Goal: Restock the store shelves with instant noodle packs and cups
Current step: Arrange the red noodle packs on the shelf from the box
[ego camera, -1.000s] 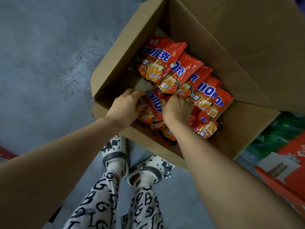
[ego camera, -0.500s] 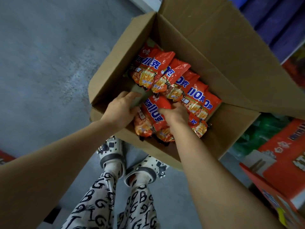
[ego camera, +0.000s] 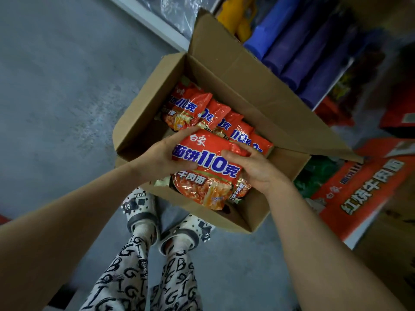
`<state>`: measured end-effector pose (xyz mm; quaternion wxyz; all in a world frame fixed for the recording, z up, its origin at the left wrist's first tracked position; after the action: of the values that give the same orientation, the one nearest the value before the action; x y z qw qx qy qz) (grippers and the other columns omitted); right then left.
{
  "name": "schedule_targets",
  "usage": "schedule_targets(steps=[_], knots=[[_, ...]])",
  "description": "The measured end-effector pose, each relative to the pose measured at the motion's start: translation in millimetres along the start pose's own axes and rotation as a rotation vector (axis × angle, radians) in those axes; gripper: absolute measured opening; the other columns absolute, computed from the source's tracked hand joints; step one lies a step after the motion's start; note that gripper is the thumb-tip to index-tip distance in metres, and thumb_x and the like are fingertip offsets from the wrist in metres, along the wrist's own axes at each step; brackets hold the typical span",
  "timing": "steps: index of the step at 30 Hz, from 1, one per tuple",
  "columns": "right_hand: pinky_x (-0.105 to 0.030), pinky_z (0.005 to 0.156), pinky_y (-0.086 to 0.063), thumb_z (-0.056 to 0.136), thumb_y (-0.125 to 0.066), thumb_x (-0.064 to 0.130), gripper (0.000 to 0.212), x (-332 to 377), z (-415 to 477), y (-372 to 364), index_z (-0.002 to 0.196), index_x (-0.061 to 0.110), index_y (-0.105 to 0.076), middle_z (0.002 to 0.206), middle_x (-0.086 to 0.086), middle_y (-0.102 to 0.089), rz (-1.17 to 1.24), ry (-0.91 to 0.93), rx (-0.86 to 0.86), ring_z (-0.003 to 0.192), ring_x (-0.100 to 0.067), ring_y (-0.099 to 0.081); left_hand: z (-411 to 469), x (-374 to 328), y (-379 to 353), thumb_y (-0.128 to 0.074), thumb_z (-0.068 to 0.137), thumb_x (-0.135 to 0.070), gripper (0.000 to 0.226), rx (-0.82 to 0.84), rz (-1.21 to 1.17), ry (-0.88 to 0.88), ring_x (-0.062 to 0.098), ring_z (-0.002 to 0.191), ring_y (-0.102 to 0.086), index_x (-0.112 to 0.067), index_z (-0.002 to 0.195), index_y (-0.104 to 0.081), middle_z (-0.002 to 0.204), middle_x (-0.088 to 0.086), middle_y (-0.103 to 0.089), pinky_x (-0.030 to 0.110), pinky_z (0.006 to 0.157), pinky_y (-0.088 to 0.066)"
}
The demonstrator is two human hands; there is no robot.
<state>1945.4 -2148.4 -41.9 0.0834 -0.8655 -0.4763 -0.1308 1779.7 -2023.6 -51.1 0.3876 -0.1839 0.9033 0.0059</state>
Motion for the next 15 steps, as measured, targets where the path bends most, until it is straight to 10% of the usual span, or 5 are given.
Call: schedule_targets(steps=[8,15], knots=[[-0.039,0.087,-0.059,0.086,-0.074,0.035,0.027,-10,35,8,0.11,0.029,-0.063,0.112,0.0,-0.068,-0.045,0.192,-0.331,0.1,-0.02,-0.069,-13,20,41,-0.08,0.076,-0.015,0.077,-0.405,-0.065,-0.024,0.015,0.106,-0.063,-0.042,0.137,-0.041,0.129,-0.005,-0.052,0.04,0.081,-0.06],[-0.04,0.096,-0.052,0.094,-0.066,0.025,0.046,-30,52,10,0.138,0.017,-0.052,0.13,-0.005,-0.062,-0.668,0.253,-0.521,0.119,-0.025,-0.06,-17,50,81,-0.083,0.075,-0.023,0.078,-0.702,-0.011,-0.021,0.02,0.116,-0.058,-0.041,0.138,-0.041,0.137,-0.003,-0.05,0.042,0.088,-0.055]])
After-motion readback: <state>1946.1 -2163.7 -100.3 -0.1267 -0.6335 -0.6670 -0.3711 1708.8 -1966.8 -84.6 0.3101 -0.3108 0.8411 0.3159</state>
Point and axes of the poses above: each hand's wrist, its own z-axis towards the middle knuckle, its own y-axis out of the back of the hand, x = y × z, the point moved 7 cm from there along z, towards the middle knuckle
